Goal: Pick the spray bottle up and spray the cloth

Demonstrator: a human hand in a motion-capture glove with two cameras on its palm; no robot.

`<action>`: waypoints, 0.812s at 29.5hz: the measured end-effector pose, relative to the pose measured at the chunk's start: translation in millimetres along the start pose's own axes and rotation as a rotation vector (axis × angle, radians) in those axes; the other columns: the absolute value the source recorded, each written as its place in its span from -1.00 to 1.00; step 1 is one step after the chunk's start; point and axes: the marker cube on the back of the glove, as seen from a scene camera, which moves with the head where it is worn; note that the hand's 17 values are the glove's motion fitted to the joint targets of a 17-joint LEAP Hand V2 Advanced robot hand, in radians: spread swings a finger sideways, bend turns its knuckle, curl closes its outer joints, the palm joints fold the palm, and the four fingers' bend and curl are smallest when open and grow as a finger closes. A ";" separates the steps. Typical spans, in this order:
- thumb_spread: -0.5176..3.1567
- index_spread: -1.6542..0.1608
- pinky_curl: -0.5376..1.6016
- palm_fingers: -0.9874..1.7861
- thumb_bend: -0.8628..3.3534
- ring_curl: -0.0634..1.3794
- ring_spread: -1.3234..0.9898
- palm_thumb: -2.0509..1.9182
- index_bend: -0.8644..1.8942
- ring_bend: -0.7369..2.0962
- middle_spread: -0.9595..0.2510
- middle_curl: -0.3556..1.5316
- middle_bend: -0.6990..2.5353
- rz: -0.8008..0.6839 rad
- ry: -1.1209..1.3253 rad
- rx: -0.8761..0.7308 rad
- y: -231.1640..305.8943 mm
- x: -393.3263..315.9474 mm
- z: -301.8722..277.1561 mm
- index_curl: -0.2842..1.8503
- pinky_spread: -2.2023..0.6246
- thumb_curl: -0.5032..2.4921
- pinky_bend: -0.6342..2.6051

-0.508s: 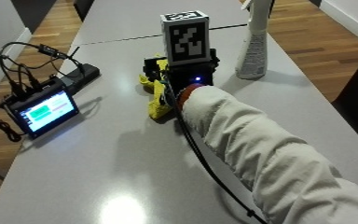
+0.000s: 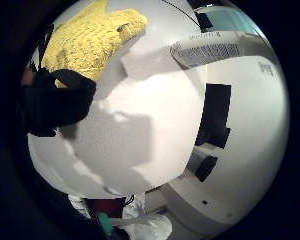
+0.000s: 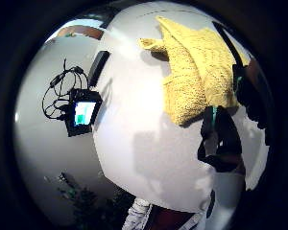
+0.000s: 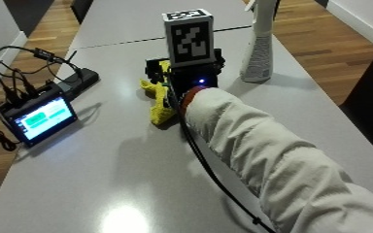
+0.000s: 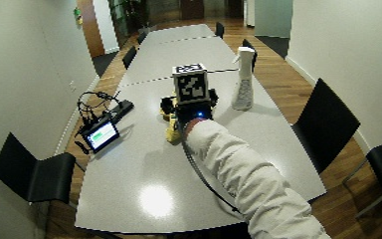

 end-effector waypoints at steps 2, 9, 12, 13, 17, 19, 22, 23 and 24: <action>-0.29 0.63 -0.17 0.54 -0.40 -0.44 0.08 0.44 -0.26 -0.04 0.52 -0.30 -0.28 -0.001 0.000 0.003 0.1 -0.4 -0.3 -0.52 0.42 -0.46 -0.22; -0.25 0.62 -0.14 0.53 -0.42 -0.40 0.08 0.46 -0.26 -0.05 0.52 -0.25 -0.28 -0.020 -0.047 0.008 9.8 -0.3 -3.4 -0.48 0.41 -0.43 -0.22; -0.24 0.62 -0.13 0.56 -0.43 -0.38 0.07 0.46 -0.27 -0.04 0.51 -0.22 -0.27 -0.051 -0.119 0.034 21.8 9.7 -6.4 -0.48 0.41 -0.42 -0.22; -0.24 0.62 -0.12 0.56 -0.44 -0.37 0.07 0.46 -0.28 -0.04 0.50 -0.22 -0.27 -0.059 -0.150 0.054 26.4 16.1 -8.0 -0.48 0.41 -0.42 -0.22; -0.23 0.61 -0.10 0.57 -0.45 -0.34 0.06 0.47 -0.28 -0.02 0.49 -0.19 -0.26 0.026 -0.274 0.144 41.7 54.2 -16.3 -0.47 0.41 -0.41 -0.21; -0.23 0.61 -0.09 0.55 -0.46 -0.33 0.06 0.47 -0.27 -0.02 0.49 -0.18 -0.26 0.070 -0.344 0.191 43.3 74.0 -19.2 -0.46 0.41 -0.40 -0.21; -0.22 0.61 -0.08 0.48 -0.47 -0.32 0.05 0.48 -0.27 -0.03 0.50 -0.18 -0.28 0.064 -0.593 0.312 41.7 115.5 -20.5 -0.45 0.41 -0.39 -0.21; -0.22 0.61 -0.08 0.45 -0.47 -0.31 0.05 0.48 -0.27 -0.03 0.50 -0.17 -0.28 0.070 -0.717 0.374 40.7 136.6 -19.6 -0.45 0.41 -0.39 -0.22; -0.22 0.61 -0.08 0.42 -0.47 -0.30 0.05 0.49 -0.28 -0.03 0.49 -0.17 -0.29 0.085 -0.829 0.438 39.1 158.6 -17.3 -0.45 0.41 -0.39 -0.23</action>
